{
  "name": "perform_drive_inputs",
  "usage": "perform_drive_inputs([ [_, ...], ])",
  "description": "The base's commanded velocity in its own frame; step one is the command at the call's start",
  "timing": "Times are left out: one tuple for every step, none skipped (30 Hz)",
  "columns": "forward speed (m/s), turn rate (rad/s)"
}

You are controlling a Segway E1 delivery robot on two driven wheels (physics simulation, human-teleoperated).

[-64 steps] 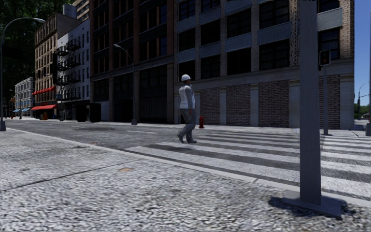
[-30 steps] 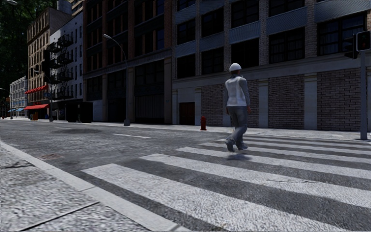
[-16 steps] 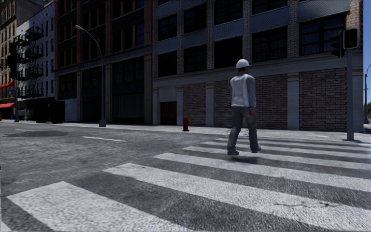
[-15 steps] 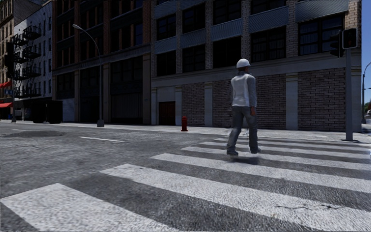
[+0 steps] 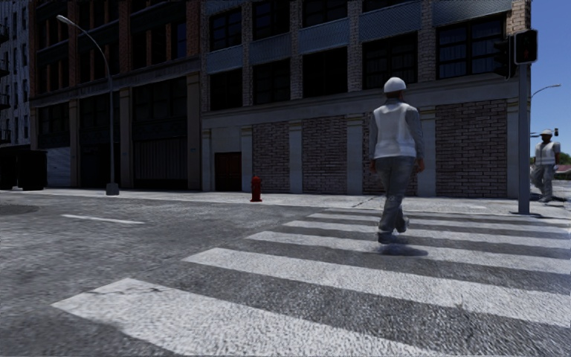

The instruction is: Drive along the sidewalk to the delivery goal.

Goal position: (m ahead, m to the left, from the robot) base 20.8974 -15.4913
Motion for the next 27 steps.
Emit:
perform_drive_inputs([
  [1.42, -0.35],
  [1.42, -0.35],
  [1.42, -0.35],
  [1.42, -0.35],
  [1.42, -0.35],
  [1.42, -0.35],
  [1.42, -0.35],
  [1.42, -0.35],
  [1.42, -0.35],
  [1.42, -0.35],
  [1.42, -0.35],
  [1.42, -0.35],
  [1.42, -0.35],
  [1.41, -0.35],
  [1.41, -0.35],
  [1.41, -0.35],
  [1.4, -0.35],
  [1.39, -0.3],
  [1.38, -0.16],
  [1.38, -0.16],
  [1.38, -0.03],
  [1.38, -0.01],
  [1.37, -0.05],
  [1.32, -0.11],
  [1.32, -0.11],
  [1.25, -0.13],
  [1.21, -0.13],
])
